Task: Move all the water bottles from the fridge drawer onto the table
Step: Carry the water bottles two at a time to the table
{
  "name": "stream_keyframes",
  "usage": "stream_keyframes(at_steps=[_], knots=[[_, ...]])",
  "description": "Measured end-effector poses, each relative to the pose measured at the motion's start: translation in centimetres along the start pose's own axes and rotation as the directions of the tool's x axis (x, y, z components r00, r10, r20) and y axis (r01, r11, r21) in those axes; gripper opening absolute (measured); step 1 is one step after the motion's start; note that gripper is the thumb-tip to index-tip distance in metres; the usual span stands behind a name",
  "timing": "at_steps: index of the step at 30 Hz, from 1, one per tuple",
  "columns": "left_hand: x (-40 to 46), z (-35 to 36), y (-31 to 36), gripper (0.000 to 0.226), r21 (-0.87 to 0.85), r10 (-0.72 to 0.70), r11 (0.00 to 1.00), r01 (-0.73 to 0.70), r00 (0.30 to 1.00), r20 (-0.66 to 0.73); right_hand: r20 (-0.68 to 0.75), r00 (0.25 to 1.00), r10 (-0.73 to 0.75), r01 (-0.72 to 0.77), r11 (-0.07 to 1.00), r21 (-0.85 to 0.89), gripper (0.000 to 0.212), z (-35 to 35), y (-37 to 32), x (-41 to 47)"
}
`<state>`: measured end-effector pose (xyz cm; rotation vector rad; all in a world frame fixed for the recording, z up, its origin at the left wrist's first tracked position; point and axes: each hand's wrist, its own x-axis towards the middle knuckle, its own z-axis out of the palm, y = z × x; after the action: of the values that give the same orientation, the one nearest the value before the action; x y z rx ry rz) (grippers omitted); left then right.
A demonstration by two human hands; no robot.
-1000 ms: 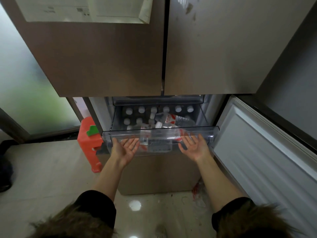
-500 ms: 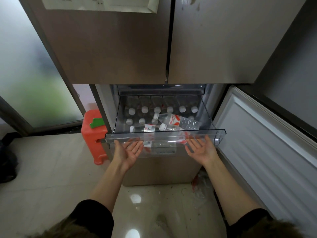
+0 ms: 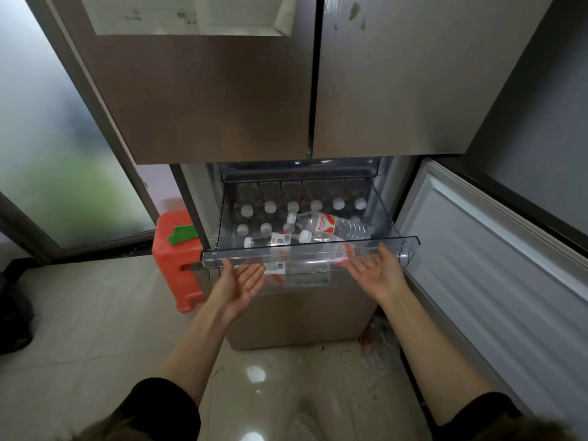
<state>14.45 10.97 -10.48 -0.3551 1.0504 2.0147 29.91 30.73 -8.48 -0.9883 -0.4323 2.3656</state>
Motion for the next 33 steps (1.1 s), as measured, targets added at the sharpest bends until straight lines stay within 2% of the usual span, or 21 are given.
stream_keyframes(at_steps=[6, 11, 16, 18, 21, 23, 26, 29, 33], knots=[[0.5, -0.2, 0.6, 0.065, 0.163, -0.029, 0.986, 0.034, 0.999, -0.038, 0.023, 0.998, -0.051, 0.051, 0.998, -0.022, 0.056, 0.1, 0.9, -0.2], [1.3, -0.2, 0.6, 0.066, 0.174, -0.012, 0.984, 0.019, 0.999, -0.040, 0.035, 0.999, -0.027, 0.025, 0.998, 0.049, 0.062, 0.3, 0.4, 0.2], [1.6, 0.1, 0.5, 0.065, 0.192, 0.010, 0.981, -0.002, 0.999, -0.044, 0.053, 0.999, -0.010, 0.009, 1.000, 0.026, 0.062, 0.9, -0.2, 0.4], [1.3, 0.2, 0.5, 0.066, 0.220, 0.008, 0.976, 0.006, 0.998, -0.061, 0.071, 0.997, -0.006, 0.008, 1.000, -0.022, 0.060, 0.6, -0.2, 0.2], [0.7, 0.1, 0.8, 0.065, 0.297, -0.005, 0.954, 0.025, 0.998, -0.068, 0.077, 0.997, -0.015, 0.029, 0.982, -0.186, 0.055, -0.2, -0.2, -0.2], [0.2, 0.1, 1.3, 0.055, 0.356, -0.037, 0.932, 0.063, 0.996, -0.079, 0.057, 0.996, -0.063, 0.080, 0.918, -0.388, 0.048, -0.6, -0.3, -0.5], [-0.7, 0.6, 2.0, 0.035, 0.517, -0.097, 0.850, 0.106, 0.994, -0.044, 0.030, 0.977, -0.210, 0.178, 0.739, -0.650, 0.041, -1.1, -0.2, -1.1], [-0.9, 2.2, 2.8, 0.027, 0.630, -0.043, 0.776, 0.007, 0.998, 0.042, 0.070, 0.932, -0.355, 0.281, 0.588, -0.759, 0.029, 0.4, -0.9, -1.2], [0.4, 4.9, 3.6, 0.026, 0.683, 0.074, 0.715, -0.147, 0.988, 0.136, 0.249, 0.887, -0.389, 0.404, 0.393, -0.826, 0.026, 3.8, -2.7, 0.6]])
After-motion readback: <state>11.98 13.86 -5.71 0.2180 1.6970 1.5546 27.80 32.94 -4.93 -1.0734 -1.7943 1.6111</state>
